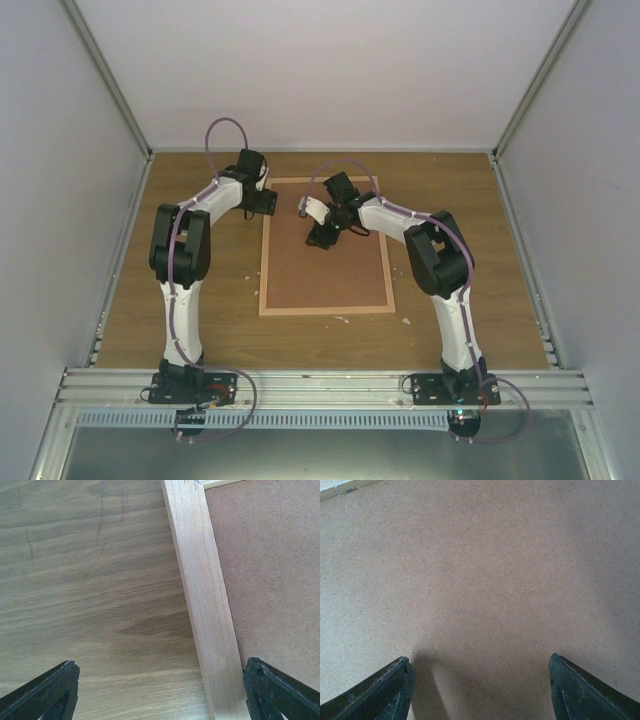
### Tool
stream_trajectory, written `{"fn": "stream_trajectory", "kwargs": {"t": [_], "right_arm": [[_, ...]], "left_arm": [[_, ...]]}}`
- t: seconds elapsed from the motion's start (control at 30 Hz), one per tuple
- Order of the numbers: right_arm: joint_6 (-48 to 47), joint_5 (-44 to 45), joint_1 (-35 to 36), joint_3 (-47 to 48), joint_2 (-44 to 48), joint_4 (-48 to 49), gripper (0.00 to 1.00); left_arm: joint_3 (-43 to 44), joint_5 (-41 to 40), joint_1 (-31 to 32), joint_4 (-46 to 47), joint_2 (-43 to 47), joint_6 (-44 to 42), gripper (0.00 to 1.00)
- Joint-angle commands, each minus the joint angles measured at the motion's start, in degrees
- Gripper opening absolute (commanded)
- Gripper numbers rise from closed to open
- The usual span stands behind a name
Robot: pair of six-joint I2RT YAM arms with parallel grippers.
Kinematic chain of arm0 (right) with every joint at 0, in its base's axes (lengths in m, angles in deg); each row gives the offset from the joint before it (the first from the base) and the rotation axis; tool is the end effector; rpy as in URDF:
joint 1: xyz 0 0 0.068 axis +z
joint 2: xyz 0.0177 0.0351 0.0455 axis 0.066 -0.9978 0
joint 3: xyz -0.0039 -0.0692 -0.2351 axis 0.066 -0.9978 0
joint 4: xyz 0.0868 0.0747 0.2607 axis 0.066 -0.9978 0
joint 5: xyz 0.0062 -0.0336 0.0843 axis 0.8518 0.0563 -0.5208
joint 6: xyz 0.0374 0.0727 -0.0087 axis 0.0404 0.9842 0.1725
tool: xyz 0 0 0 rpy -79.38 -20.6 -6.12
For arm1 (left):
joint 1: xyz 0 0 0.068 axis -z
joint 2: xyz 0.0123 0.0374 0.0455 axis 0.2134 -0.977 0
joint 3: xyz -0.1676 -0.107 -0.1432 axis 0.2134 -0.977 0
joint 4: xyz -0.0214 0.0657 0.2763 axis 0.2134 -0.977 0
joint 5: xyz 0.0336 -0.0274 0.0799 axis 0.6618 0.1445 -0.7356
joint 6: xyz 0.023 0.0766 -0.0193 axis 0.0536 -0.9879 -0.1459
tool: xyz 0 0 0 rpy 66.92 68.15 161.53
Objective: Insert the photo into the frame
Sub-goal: Install the photo frame at the center of the board.
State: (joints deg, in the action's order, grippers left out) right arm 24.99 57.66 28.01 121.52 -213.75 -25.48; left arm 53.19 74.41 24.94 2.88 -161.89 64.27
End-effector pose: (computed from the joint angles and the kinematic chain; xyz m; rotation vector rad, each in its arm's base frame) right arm 0.4007 0.2780 0.0817 -1.3926 2.1681 0.4937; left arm 0.4716 -0.1016 0.0957 0.2283 2.6607 -0.0084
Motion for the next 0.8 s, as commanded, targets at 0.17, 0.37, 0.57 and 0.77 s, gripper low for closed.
{"fn": "stream_trajectory", "kwargs": {"t": [0.17,0.37,0.57,0.77], "right_arm": [[-1.4,5.7,-0.7,-2.2,-4.4,-1.1,0.74],[-1.4,5.8,-0.7,-2.2,-4.5,-1.0,0.74],[-1.3,5.8,-0.7,-2.2,-4.6,-0.9,0.73],[-1.2,5.7,-0.7,-2.2,-4.7,-1.0,0.74]], "left_arm": [[-5.3,-1.7,6.4,-3.1,-6.7,-1.8,0.91],[-5.4,-2.8,8.2,-3.0,-7.2,-4.1,0.92],[-6.3,0.3,8.4,-3.0,-5.8,-5.4,0.93],[-4.8,10.1,7.3,-4.9,-3.6,-6.3,0.95]]}}
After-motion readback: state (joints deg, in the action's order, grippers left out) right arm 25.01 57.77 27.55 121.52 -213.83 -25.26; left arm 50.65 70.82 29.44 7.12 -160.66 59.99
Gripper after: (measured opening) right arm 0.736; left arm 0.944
